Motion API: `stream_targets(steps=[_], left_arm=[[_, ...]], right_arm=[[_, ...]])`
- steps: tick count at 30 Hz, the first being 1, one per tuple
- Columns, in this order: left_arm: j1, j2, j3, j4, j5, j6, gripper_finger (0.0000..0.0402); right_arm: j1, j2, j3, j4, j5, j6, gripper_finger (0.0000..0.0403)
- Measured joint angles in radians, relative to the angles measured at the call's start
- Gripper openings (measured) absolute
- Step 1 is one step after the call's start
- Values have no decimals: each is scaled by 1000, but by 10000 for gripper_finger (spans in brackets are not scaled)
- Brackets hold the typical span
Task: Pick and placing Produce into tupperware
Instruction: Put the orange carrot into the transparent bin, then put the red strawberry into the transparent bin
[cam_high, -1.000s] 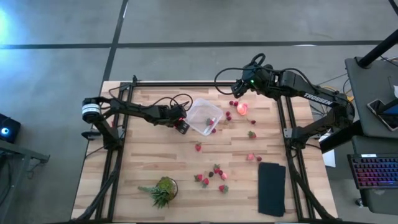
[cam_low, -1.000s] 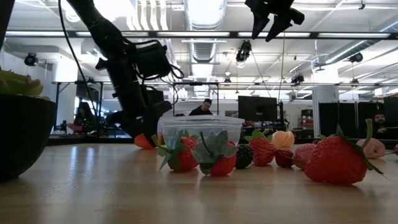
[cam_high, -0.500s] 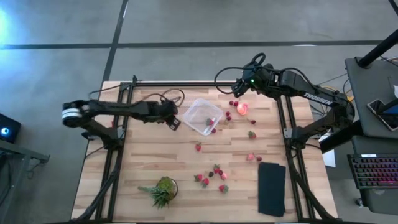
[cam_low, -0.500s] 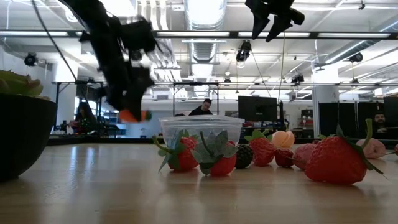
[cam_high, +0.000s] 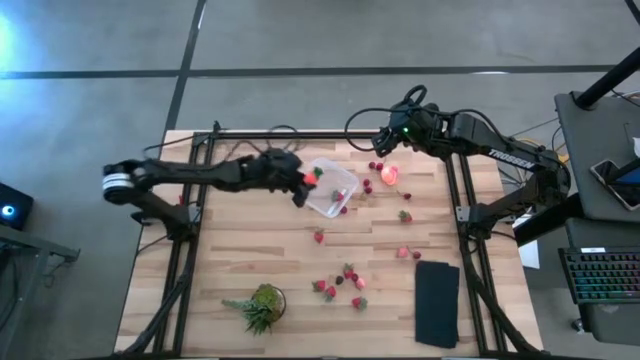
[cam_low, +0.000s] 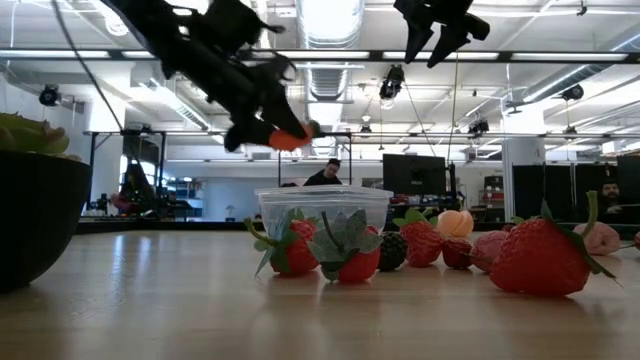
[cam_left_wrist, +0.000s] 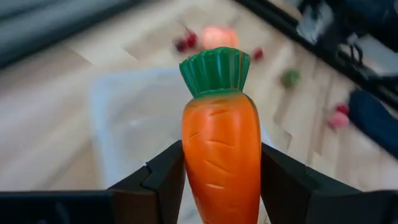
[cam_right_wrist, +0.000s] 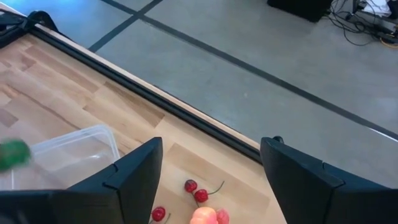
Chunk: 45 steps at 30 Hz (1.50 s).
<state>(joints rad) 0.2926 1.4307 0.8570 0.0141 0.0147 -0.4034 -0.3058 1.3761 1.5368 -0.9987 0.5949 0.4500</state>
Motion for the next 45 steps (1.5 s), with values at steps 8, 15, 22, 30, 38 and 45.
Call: stream_targets(steps=[8,15,22,30,38,45], left_arm=[[0,185,144,-101,40,-6,163],[0,193,172,-131,30,0,191],[0,204,164,-138,-4,-9,287],[0,154,188,-129,11,68,337],[15,94,188,-100,155,53,338],[23,104,164,-335,155,128,338]], right_arm=[[0,0,0,-92,-18,54,276],[0,0,0,-150,-18,92,284],[0,0,0,-149,-18,91,288],[0,-5,0,-141,-82,37,286],[-9,-67,-15,-147,-126,-4,286],[-40,-167,-128,-152,-124,53,286]])
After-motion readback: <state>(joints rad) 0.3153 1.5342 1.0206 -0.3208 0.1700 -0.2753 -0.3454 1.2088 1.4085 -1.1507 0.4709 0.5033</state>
